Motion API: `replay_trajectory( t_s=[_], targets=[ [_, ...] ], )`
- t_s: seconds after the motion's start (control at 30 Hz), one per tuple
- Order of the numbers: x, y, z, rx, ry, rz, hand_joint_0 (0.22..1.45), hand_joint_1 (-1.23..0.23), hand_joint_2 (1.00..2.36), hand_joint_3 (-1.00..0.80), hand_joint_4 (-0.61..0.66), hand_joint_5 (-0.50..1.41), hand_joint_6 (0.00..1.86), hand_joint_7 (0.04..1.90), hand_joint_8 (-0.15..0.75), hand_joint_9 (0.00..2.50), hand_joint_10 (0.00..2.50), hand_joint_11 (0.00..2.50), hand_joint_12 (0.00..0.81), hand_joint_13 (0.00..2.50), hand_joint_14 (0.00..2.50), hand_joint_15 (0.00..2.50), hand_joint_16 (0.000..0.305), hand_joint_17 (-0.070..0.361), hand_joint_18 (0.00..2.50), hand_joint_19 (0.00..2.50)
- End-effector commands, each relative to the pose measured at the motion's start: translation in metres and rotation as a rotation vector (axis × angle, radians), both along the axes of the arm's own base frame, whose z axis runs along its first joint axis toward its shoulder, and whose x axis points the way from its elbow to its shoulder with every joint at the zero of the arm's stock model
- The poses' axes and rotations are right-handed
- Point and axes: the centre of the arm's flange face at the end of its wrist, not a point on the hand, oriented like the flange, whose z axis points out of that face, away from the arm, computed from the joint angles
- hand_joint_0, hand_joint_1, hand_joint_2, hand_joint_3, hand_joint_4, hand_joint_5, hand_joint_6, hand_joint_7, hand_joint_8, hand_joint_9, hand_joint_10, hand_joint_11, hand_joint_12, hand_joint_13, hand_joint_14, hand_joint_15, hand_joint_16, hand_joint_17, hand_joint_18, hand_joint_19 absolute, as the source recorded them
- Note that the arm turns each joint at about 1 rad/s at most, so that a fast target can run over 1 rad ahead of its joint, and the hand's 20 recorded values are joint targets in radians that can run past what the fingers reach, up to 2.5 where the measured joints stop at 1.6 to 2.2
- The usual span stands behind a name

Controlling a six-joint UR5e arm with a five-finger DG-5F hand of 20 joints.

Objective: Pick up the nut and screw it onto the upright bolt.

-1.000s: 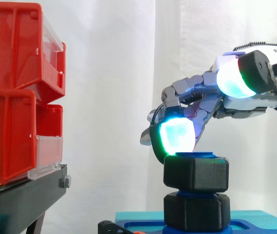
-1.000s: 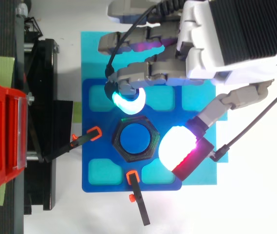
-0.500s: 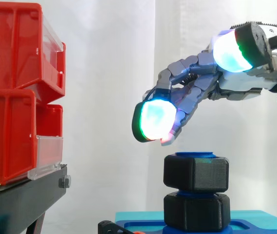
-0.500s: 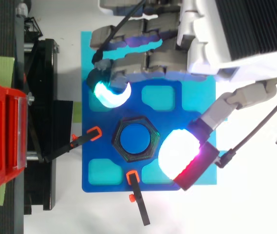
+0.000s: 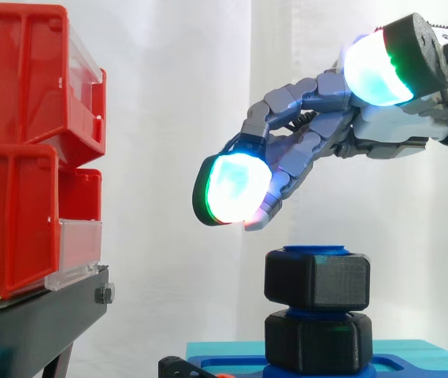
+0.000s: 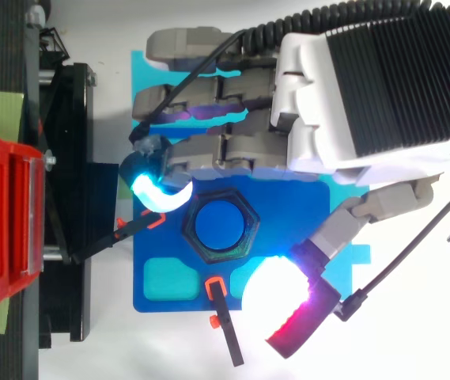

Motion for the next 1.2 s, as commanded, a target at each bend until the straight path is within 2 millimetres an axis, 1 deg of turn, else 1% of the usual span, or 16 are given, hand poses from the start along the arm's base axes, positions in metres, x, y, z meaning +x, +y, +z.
replay_trajectory(
  t_s=[0.0, 0.03, 0.2, 0.7, 1.03, 1.17],
  targets=[
    [-0.003, 0.002, -0.011, 0.001, 0.012, 0.000, 0.47, -0.18, 1.00, -0.50, 0.25, -0.13, 0.50, 0.71, 0.253, 0.72, 0.00, 0.00, 0.290, 0.34, 0.00, 0.00, 0.032, 0.072, 0.00, 0.00],
    [-0.004, 0.003, -0.016, 0.001, 0.008, -0.001, 0.47, -0.17, 1.00, -0.50, 0.25, -0.13, 0.50, 0.71, 0.253, 0.72, 0.00, 0.00, 0.291, 0.34, 0.00, 0.00, 0.032, 0.072, 0.00, 0.00],
    [-0.001, 0.005, -0.020, 0.008, -0.029, -0.001, 0.47, -0.17, 1.00, -0.50, 0.25, -0.13, 0.50, 0.71, 0.251, 0.71, 0.00, 0.00, 0.291, 0.33, 0.00, 0.00, 0.032, 0.072, 0.00, 0.00],
    [-0.004, 0.006, -0.022, 0.006, -0.002, 0.000, 0.48, -0.18, 1.00, -0.50, 0.26, -0.13, 0.50, 0.78, 0.271, 0.76, 0.00, 0.00, 0.291, 0.35, 0.00, 0.00, 0.030, 0.068, 0.02, 0.00],
    [-0.007, 0.002, -0.025, 0.005, 0.026, -0.004, 0.48, -0.18, 1.00, -0.50, 0.27, -0.12, 0.50, 0.80, 0.274, 0.77, 0.00, 0.00, 0.291, 0.36, 0.00, 0.00, 0.030, 0.067, 0.03, 0.00],
    [-0.007, 0.000, -0.025, 0.005, 0.026, -0.007, 0.48, -0.18, 1.00, -0.50, 0.29, -0.11, 0.50, 0.85, 0.274, 0.77, 0.00, 0.00, 0.290, 0.36, 0.00, 0.00, 0.029, 0.066, 0.03, 0.00]
  ],
)
